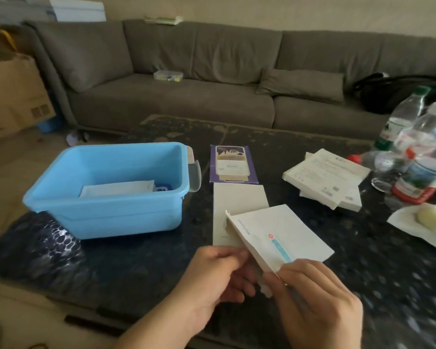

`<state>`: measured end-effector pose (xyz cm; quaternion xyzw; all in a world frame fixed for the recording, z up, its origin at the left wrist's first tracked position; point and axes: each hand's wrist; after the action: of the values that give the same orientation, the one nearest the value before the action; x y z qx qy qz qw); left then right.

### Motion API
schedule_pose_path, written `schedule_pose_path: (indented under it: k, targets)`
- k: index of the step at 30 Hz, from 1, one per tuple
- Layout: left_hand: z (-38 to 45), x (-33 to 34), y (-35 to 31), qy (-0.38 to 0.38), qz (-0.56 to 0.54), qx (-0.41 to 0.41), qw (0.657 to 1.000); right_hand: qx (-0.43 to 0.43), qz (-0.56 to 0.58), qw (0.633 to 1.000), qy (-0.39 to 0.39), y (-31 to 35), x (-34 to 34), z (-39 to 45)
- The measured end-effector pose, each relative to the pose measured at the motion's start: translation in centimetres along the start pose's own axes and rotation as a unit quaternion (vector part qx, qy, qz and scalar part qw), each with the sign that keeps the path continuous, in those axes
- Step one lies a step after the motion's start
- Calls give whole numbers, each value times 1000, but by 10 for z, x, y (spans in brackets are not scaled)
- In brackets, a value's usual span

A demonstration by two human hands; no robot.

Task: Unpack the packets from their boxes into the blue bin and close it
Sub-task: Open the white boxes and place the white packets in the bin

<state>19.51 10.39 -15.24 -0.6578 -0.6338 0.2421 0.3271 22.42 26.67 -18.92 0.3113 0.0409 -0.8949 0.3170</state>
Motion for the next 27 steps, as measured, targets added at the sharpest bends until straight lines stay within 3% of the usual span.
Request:
schedule_pose_path:
  k: [11, 13, 16, 18, 21, 27]
  targets:
    - [7, 12, -4, -108, 210, 49, 970, -19, 16, 1000, -15, 0, 0, -7]
    - [10, 14, -4, -164, 295, 94, 937, -28, 20, 999, -10, 1, 0, -10]
    - [8, 18, -7, -248, 436, 156, 851, -35, 21, 999, -1, 0, -3, -11]
    - [10, 17, -9, -265, 440, 180, 839, -32, 17, 999, -8, -1, -6, -10]
    - [14, 15, -11, -262, 411, 187, 853, -25, 6, 1000, -14, -3, -7, -8]
    - [16, 12, -12, -112, 238, 165, 950, 16, 9, 998, -57, -6, -9, -2]
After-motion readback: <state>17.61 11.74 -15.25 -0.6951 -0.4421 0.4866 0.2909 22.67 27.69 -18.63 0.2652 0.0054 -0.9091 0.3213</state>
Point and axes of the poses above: each hand's wrist, its own z-axis towards the middle knuckle, its own x-axis out of the palm, y = z × x, and after that the axes turned 14 degrees about -x, right-handed
